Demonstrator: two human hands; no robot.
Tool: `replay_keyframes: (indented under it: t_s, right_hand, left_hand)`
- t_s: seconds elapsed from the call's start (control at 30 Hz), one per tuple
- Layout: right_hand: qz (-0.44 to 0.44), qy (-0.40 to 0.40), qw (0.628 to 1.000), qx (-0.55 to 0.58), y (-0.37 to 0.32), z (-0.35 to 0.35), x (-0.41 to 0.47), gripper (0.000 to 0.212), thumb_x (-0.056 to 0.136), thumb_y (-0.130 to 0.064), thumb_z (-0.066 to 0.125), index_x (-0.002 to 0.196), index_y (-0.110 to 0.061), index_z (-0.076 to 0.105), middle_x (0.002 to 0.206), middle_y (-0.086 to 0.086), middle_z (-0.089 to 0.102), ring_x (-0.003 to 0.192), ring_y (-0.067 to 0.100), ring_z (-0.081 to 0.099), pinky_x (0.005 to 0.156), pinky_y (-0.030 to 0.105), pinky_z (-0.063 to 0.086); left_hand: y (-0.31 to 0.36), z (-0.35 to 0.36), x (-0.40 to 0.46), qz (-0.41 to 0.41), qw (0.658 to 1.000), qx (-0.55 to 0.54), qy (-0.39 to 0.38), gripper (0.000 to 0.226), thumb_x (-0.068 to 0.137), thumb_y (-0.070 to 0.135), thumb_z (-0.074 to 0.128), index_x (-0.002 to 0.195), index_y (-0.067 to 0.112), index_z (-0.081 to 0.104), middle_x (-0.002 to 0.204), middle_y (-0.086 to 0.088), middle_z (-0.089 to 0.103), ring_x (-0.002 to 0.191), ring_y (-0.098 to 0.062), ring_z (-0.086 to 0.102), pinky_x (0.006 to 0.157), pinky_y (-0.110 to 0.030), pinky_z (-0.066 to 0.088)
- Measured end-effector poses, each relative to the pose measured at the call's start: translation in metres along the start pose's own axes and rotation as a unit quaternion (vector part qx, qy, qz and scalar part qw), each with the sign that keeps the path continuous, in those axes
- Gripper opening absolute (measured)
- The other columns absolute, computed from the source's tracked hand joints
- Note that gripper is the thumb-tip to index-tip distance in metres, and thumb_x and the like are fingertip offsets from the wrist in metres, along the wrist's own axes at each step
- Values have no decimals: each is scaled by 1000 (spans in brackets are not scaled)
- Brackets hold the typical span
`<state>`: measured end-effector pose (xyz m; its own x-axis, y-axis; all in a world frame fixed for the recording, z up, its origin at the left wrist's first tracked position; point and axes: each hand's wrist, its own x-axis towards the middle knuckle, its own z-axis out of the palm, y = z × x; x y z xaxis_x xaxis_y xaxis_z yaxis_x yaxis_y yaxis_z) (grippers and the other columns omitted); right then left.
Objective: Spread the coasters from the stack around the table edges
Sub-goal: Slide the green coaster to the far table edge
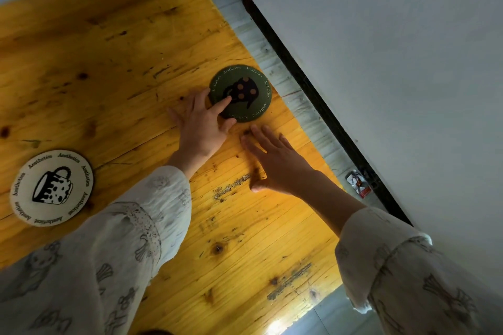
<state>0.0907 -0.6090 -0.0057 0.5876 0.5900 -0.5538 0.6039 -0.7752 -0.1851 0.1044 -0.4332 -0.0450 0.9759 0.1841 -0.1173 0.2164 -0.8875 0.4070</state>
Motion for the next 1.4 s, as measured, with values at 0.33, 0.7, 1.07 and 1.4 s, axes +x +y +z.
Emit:
replay_keyframes:
  t_s: [0.33,0.7,1.07,1.4]
  right_hand:
    - [2,3,1000,13,0,2,2,107,75,-49,68,148,-26,-8,159,5,-16,146,27,-16,120,46,-1]
    - [-1,10,1000,18,3,7,4,109,75,-49,68,148,-26,-9,159,5,-17,146,26,-16,119,45,-2]
    - [76,61,990,102,-42,-6,-23,82,90,-36,55,149,-21,1,160,9,-9,147,26,-9,121,45,5]
    - [20,1,954,300,-194,27,-102,63,93,-30,53,147,-16,23,155,8,28,143,24,26,116,40,26]
  left_hand:
    - [4,0,-3,-9,1000,15,13,50,81,48,55,128,33,46,147,-9,29,140,-30,17,104,-72,4]
    - [-7,9,-10,15,999,42,1,52,86,50,43,136,37,34,154,-10,18,143,-31,10,108,-69,0]
    - [-29,-54,-84,-81,986,-68,-132,55,93,26,42,142,12,24,149,-15,31,139,-29,25,114,-46,25]
    - [-97,-118,-312,-259,943,-206,-23,44,89,10,51,131,2,43,139,-22,44,130,-31,40,103,-27,26]
